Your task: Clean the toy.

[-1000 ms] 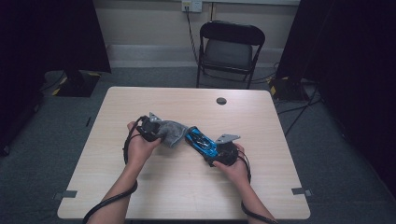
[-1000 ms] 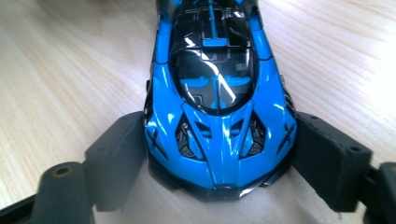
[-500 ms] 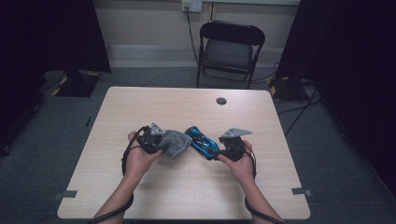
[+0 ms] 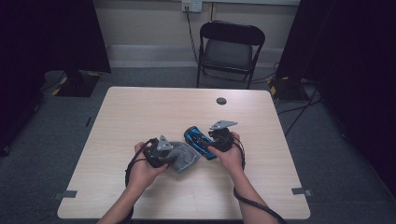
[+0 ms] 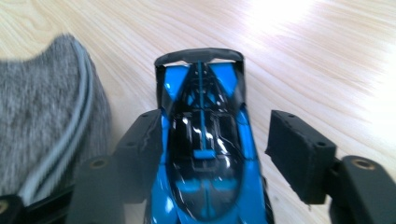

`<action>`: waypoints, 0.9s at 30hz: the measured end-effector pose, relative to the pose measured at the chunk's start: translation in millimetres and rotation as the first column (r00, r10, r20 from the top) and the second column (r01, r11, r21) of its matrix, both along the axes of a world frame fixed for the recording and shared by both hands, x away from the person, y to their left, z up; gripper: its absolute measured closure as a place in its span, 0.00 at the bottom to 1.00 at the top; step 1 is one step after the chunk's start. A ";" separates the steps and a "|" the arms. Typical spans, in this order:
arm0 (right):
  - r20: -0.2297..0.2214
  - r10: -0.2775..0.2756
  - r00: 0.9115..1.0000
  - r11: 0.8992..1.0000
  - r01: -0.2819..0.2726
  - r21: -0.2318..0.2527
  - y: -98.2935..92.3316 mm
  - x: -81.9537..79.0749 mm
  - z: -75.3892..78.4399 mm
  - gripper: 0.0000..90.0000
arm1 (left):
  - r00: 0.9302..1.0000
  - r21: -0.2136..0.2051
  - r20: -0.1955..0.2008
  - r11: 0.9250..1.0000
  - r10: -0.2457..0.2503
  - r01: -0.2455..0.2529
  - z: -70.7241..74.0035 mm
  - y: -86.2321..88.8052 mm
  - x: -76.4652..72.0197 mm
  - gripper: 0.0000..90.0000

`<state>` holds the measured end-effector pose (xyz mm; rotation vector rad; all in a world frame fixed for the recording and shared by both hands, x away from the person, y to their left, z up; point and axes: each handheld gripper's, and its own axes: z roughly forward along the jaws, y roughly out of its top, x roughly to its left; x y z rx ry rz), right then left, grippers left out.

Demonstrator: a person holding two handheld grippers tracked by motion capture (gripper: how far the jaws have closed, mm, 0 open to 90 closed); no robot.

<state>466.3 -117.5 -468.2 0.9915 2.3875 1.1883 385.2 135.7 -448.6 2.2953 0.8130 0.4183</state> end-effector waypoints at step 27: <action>0.022 0.017 1.000 0.999 -0.016 -0.052 16.0 1.2 -11.5 0.51 | 0.994 -0.005 -0.011 0.994 -0.111 0.111 -23.3 -49.3 -2.5 0.77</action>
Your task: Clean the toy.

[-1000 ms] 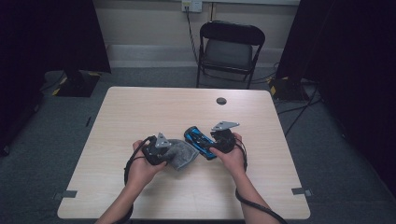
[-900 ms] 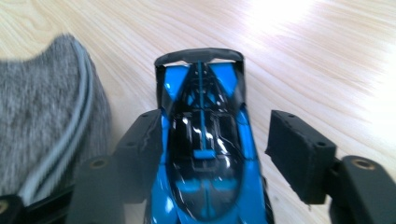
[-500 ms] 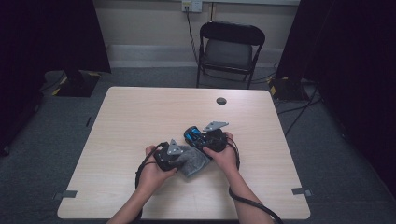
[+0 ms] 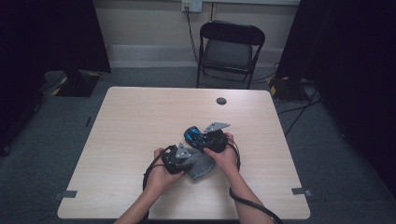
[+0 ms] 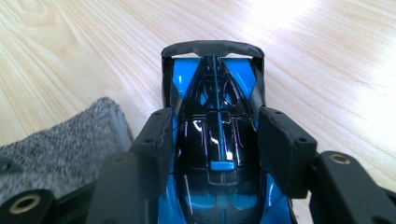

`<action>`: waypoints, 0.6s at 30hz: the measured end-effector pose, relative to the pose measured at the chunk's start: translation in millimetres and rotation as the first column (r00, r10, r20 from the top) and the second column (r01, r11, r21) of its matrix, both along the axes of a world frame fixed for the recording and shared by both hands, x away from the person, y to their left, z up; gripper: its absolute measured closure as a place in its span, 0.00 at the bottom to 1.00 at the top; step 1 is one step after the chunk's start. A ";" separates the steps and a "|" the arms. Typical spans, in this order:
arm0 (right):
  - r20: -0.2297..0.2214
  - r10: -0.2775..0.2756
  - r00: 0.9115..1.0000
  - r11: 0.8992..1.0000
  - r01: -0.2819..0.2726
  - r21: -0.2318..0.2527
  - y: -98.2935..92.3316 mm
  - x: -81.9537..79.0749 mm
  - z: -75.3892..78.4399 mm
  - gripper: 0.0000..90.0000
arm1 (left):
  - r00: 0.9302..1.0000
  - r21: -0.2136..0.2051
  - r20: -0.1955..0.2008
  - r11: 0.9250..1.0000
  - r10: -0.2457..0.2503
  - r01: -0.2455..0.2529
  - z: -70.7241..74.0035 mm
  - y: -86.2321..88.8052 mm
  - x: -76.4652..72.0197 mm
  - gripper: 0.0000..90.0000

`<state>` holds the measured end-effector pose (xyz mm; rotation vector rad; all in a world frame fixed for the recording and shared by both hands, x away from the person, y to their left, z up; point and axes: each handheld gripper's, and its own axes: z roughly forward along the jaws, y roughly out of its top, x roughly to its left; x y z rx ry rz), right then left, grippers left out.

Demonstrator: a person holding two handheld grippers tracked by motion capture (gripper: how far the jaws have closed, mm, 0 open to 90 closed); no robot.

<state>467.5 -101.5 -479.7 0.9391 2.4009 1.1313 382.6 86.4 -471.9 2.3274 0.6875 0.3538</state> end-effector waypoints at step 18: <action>0.004 -0.019 1.000 1.000 0.019 0.015 -0.4 -2.4 -1.7 0.51 | 0.997 -0.007 -0.016 0.997 0.074 -0.074 -6.1 4.0 25.3 0.75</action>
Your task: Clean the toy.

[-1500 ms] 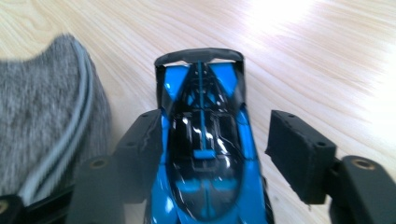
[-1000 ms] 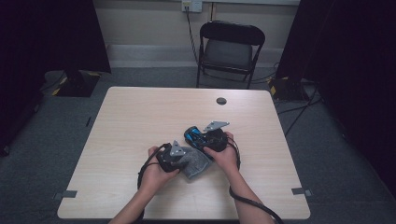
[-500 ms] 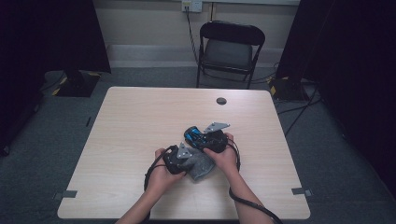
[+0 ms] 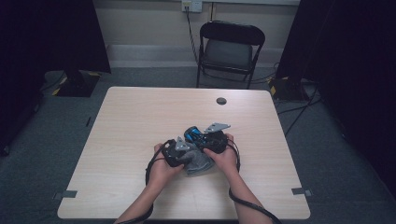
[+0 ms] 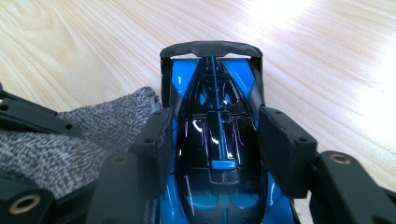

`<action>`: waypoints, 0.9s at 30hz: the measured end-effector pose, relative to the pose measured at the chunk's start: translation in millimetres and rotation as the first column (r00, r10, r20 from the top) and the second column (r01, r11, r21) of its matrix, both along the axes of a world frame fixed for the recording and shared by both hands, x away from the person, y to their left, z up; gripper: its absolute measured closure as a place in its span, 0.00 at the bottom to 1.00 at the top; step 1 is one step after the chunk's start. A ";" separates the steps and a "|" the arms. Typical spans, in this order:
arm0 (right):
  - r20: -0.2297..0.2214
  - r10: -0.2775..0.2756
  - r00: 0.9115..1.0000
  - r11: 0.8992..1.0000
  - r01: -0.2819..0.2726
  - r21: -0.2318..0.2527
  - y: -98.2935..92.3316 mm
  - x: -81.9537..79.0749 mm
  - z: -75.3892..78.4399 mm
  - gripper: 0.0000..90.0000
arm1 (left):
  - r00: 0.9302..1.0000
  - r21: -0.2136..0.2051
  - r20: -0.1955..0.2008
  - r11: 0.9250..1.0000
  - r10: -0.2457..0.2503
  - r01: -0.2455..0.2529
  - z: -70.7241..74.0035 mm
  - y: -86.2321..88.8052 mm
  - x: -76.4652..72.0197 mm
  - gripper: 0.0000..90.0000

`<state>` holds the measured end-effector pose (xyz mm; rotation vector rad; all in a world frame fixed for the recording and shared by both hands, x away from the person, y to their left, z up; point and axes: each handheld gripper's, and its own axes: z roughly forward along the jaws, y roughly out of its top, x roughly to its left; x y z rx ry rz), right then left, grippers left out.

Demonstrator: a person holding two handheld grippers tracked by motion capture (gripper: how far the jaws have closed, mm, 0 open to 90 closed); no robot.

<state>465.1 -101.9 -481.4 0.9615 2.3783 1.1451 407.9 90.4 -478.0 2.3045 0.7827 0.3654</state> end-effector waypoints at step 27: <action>0.010 -0.009 1.000 1.000 0.009 0.020 -1.0 -1.6 -2.0 0.51 | 0.995 0.026 0.018 0.995 0.098 -0.098 2.0 22.7 21.5 0.79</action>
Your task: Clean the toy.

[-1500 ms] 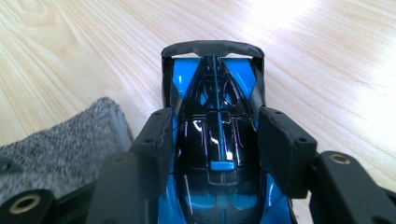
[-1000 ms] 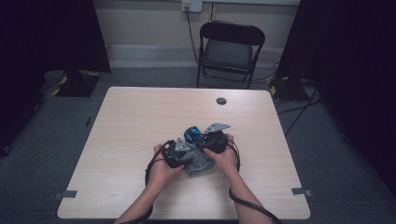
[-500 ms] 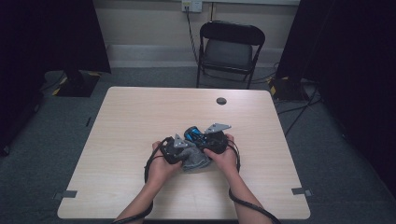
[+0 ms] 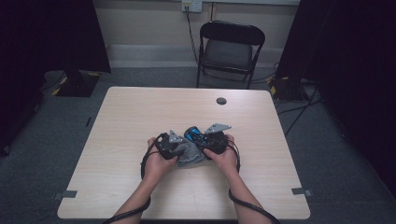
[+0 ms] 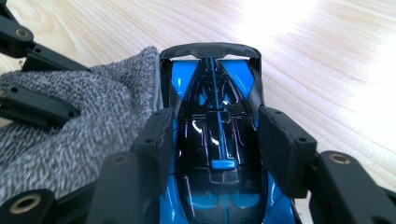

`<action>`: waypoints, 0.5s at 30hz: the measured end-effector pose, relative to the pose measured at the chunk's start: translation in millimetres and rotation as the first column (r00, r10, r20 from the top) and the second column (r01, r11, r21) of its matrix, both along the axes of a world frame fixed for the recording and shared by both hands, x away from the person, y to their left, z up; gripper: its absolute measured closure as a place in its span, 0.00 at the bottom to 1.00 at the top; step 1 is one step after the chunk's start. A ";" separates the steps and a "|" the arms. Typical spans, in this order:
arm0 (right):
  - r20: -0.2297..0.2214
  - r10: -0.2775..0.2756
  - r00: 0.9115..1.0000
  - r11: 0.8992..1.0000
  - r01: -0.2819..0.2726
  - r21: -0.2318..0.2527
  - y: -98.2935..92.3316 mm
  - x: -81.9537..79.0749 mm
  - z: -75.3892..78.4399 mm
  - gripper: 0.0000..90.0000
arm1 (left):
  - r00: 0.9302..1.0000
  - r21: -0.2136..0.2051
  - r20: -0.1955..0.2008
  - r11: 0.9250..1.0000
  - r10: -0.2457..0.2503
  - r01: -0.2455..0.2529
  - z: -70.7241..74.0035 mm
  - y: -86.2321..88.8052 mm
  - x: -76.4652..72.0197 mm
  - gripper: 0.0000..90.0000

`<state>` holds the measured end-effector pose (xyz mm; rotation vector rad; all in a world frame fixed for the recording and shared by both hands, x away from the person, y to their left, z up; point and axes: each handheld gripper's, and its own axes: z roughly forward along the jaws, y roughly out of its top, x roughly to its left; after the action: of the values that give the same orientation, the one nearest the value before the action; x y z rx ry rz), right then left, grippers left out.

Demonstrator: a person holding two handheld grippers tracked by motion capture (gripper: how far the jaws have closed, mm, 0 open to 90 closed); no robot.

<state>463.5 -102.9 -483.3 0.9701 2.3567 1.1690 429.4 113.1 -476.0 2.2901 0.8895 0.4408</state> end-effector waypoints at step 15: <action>0.005 0.000 1.000 1.000 0.000 0.000 0.1 -0.3 -0.5 0.51 | 0.996 -0.003 0.004 0.996 0.086 -0.086 1.8 14.9 15.5 0.79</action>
<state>463.2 -102.8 -483.9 0.9658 2.3530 1.1701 444.9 128.0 -474.2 2.2540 0.9889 0.4807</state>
